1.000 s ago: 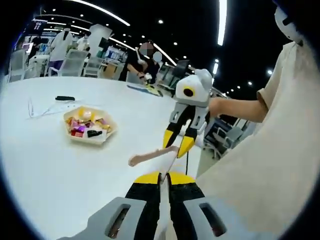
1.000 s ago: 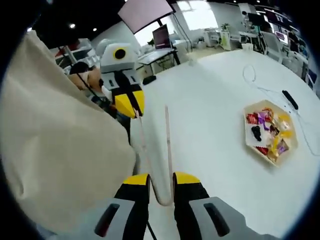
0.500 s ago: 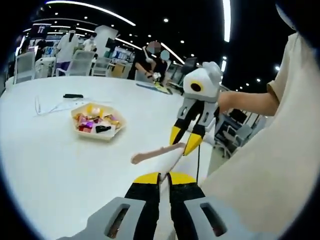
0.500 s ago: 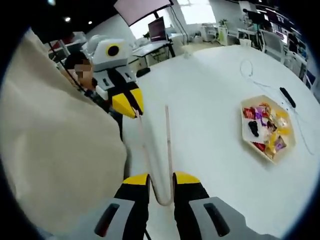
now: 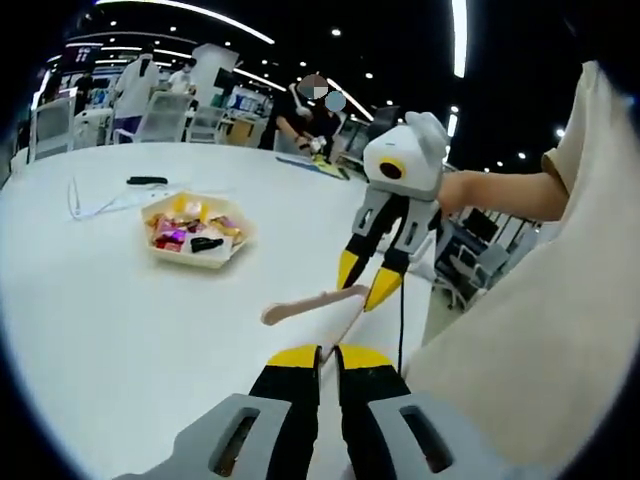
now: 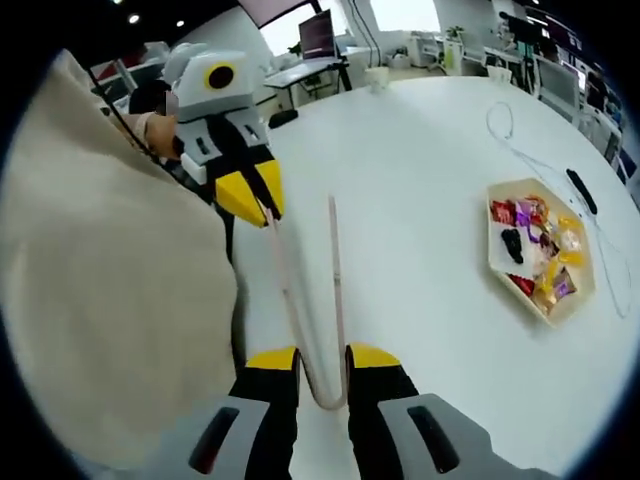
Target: Place the target food into the container with the food tongs after gripping and lifting it, then release it inside without dropping or visibly crushing the food.
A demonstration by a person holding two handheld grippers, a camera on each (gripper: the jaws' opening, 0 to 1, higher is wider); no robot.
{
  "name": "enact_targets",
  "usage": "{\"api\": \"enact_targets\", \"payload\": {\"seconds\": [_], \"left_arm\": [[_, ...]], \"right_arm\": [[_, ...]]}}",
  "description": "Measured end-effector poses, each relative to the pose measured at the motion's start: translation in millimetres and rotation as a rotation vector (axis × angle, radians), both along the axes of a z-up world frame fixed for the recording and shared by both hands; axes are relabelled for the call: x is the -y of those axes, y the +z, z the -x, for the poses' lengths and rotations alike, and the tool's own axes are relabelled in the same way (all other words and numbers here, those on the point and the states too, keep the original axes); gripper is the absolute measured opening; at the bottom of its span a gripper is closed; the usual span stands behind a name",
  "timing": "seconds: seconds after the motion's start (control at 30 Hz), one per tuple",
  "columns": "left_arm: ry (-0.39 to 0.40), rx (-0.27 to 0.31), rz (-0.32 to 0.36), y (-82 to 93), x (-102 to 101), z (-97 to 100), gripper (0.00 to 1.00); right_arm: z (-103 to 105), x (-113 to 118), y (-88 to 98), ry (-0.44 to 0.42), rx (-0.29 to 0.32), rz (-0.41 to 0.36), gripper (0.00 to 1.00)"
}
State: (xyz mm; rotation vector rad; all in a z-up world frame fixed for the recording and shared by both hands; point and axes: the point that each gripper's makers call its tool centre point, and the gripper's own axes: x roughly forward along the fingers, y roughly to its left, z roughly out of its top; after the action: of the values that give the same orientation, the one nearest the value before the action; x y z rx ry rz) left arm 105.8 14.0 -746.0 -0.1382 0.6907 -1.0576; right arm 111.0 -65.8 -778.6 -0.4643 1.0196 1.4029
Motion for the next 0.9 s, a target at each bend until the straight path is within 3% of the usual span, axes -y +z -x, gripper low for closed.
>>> {"api": "enact_targets", "payload": {"seconds": [0.47, 0.9], "left_arm": [[0.024, -0.034, -0.021, -19.2, 1.5, -14.2, 0.03], [0.044, -0.056, -0.043, -31.1, 0.8, -20.0, 0.03]], "right_arm": [[-15.2, 3.2, -15.8, -0.013, 0.004, 0.038, 0.17], [-23.5, 2.2, -26.4, 0.029, 0.006, 0.069, 0.17]]}}
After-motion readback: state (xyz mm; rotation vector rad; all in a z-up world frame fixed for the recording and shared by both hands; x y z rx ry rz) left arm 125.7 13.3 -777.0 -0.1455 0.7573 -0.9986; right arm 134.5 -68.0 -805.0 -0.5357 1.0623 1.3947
